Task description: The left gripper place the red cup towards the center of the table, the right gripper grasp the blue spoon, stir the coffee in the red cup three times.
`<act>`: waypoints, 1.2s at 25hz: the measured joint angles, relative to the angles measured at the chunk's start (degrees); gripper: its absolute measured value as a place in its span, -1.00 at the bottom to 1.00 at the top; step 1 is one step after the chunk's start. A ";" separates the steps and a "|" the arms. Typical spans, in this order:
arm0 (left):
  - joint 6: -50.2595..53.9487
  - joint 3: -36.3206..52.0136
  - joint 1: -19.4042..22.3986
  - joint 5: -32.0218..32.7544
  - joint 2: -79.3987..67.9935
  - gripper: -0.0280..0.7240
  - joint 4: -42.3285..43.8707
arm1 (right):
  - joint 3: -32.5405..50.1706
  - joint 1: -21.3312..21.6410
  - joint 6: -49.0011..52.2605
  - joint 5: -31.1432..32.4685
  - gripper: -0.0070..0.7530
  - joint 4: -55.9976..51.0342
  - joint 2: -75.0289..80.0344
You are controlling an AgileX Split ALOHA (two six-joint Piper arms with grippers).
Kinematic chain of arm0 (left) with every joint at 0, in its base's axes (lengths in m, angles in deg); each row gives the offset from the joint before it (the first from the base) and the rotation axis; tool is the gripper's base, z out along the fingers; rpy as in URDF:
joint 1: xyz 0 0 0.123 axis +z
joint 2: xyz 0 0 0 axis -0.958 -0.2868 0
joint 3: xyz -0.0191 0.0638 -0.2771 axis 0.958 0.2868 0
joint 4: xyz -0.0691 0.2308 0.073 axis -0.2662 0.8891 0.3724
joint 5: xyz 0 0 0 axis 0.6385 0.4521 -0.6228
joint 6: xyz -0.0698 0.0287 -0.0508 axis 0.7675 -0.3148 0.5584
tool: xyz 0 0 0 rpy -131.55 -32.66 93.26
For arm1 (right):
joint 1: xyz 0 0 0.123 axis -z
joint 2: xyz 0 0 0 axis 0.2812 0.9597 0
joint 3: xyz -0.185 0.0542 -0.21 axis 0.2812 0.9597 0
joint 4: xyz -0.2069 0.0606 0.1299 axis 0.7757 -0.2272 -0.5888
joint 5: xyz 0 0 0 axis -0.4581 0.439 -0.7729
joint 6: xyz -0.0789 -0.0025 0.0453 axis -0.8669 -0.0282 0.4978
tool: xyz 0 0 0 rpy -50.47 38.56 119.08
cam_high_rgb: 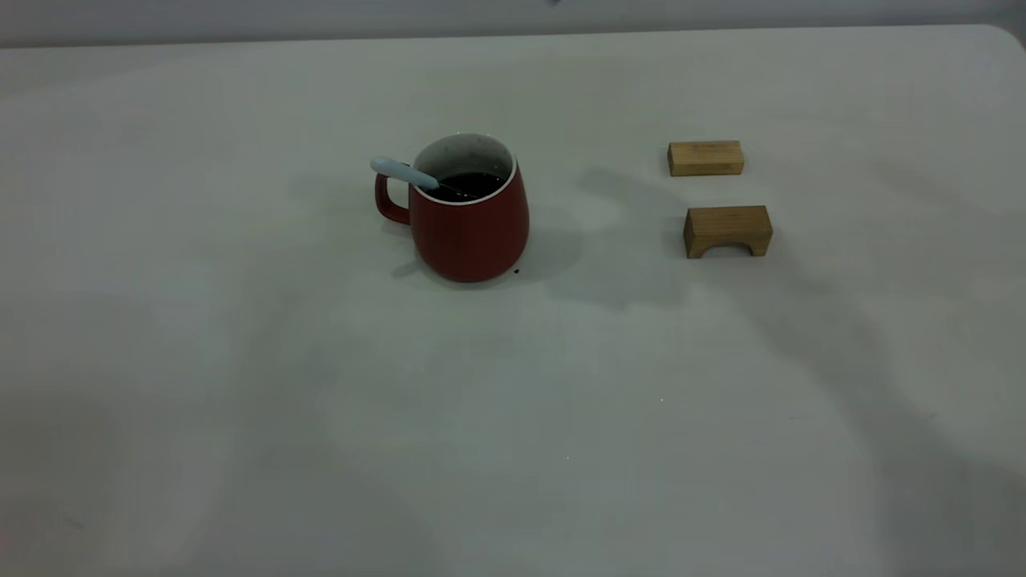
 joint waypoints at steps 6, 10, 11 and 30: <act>0.00 0.00 0.00 0.00 0.00 -0.28 0.00 | 0.06 0.01 -10.20 10.46 0.26 14.82 -14.78; 0.00 0.00 0.00 0.00 0.00 -0.28 0.00 | 3.04 0.01 -16.88 11.49 0.26 21.31 -24.38; 0.00 0.00 0.00 0.00 0.00 -0.28 0.00 | 4.82 0.01 -17.54 11.54 0.26 22.91 -27.34; -0.06 0.00 0.00 0.00 0.00 -0.28 -0.02 | 54.03 9.48 -27.86 12.30 0.26 36.67 -101.68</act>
